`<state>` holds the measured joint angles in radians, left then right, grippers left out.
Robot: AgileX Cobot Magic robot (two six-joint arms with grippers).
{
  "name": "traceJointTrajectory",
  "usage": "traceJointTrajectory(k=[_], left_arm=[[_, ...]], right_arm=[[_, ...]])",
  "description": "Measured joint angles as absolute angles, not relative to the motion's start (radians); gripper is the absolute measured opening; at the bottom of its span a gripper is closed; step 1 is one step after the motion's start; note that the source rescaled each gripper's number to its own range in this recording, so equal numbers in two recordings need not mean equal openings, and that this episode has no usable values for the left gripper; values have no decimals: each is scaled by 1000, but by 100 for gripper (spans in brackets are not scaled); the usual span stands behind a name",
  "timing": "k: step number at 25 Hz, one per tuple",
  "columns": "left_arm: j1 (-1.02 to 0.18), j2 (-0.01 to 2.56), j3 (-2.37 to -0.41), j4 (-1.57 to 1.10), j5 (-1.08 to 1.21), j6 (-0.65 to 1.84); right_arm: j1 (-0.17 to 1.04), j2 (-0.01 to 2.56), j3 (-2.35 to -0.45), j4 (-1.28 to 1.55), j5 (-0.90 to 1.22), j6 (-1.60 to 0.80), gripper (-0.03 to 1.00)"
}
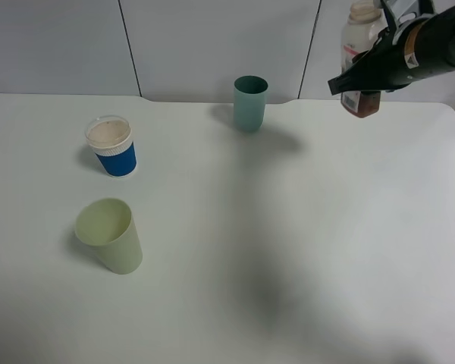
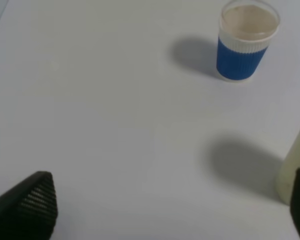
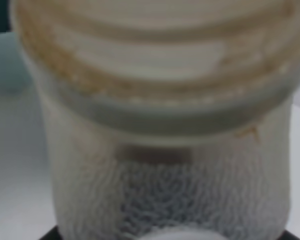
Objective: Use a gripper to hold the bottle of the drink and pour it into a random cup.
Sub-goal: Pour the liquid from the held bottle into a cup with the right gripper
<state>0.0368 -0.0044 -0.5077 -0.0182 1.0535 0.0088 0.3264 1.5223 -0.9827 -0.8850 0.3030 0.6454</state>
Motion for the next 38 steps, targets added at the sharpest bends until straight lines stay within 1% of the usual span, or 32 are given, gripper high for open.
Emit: traceJointTrajectory(k=[5,12,21,33,38], left_arm=[[37,-4,-508,-18,1053,9],[37,-4,-508,-18,1053,9],[37,-4,-508,-19,1053,9],[37,-4,-508,-19,1053,9],[37,-4,-508,-19,1053,9]], right_arm=[[326,1599,-1069,-947,429,686,0],[354,1742,-1224,-948,623,685,0],[441,1903,-1428,-974,687,630,0],[529,2107,-1727,-979,931,446,0],[543,2158,-1796,-978,1023,360,0]])
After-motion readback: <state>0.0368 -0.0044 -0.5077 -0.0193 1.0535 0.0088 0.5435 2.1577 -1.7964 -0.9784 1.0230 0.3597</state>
